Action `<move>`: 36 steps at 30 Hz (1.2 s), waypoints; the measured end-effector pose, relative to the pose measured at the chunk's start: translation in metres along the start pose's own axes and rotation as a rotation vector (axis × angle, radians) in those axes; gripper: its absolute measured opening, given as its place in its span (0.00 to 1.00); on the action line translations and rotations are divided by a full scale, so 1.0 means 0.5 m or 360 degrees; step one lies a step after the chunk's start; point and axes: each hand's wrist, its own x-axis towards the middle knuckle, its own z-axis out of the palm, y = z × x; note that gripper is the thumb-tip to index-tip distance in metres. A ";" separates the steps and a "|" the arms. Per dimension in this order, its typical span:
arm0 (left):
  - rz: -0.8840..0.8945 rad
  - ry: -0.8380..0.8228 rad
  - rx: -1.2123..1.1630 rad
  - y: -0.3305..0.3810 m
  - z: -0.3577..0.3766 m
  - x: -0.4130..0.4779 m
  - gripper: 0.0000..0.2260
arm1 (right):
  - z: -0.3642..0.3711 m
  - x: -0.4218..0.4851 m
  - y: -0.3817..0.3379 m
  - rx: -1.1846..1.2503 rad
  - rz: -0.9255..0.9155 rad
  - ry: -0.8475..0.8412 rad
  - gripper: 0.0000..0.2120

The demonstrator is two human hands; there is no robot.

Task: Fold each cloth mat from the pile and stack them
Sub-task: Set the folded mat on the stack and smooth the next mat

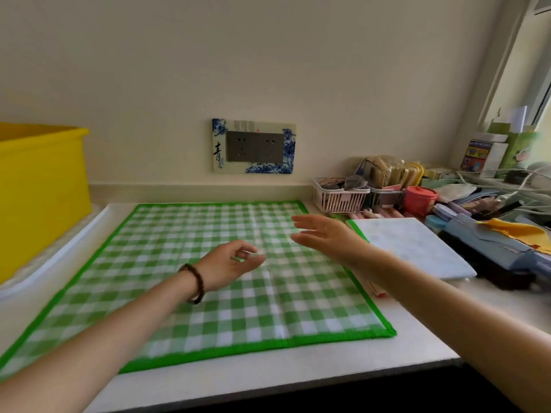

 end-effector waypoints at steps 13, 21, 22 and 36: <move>-0.0136 -0.0189 0.0771 -0.172 -0.145 -0.210 0.48 | 0.265 -0.024 -0.010 -0.0146 -0.0118 -0.0333 0.27; 0.0010 -0.0380 0.1015 -0.193 -0.140 -0.251 0.47 | 0.279 -0.080 -0.012 -0.0358 -0.0291 -0.0503 0.23; 0.0012 -0.0409 0.1039 -0.192 -0.139 -0.253 0.47 | 0.277 -0.084 -0.013 -0.0366 -0.0304 -0.0521 0.23; 0.0277 -0.0191 0.0343 -0.172 -0.133 -0.271 0.13 | 0.268 -0.082 -0.014 -0.0276 -0.0304 -0.0616 0.11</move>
